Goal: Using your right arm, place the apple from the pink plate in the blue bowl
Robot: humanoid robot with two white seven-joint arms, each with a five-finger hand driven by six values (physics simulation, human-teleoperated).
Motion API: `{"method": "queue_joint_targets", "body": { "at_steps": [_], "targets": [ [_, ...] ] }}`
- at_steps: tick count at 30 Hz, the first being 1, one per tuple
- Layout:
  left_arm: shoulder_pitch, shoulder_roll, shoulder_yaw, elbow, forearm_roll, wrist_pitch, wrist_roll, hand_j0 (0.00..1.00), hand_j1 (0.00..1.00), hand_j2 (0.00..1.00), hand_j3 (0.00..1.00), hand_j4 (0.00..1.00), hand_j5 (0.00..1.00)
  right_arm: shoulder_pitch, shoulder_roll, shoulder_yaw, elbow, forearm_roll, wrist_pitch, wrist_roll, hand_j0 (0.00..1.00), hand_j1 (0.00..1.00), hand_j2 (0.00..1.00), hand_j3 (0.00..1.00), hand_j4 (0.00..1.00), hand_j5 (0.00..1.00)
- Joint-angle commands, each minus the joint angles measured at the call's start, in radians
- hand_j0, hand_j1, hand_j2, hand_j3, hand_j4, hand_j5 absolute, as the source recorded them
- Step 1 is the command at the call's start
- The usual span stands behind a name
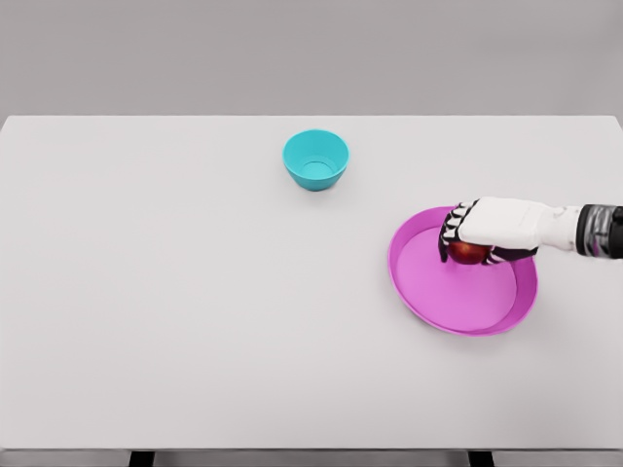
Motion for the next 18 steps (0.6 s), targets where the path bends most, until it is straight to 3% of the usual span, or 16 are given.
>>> {"method": "queue_joint_targets", "body": {
  "at_steps": [1,8,18],
  "targets": [
    [0.0,0.0,0.0,0.0,0.0,0.0,0.0,1.0,1.0,1.0,1.0,1.0,1.0,-0.003,0.003,-0.001,0.003,-0.005,0.003,0.0,0.46,0.46,0.46,0.46,0.46,0.46],
    [0.0,0.0,0.0,0.0,0.0,0.001,0.0,1.0,1.0,1.0,1.0,1.0,1.0,-0.06,0.026,-0.005,0.01,0.001,0.003,0.0,0.46,0.46,0.46,0.46,0.46,0.46],
    [0.0,0.0,0.0,0.0,0.0,0.0,0.0,1.0,1.0,1.0,1.0,1.0,1.0,-0.173,0.133,-0.007,0.099,0.004,0.003,0.0,0.46,0.46,0.46,0.46,0.46,0.46]
  ]
}}
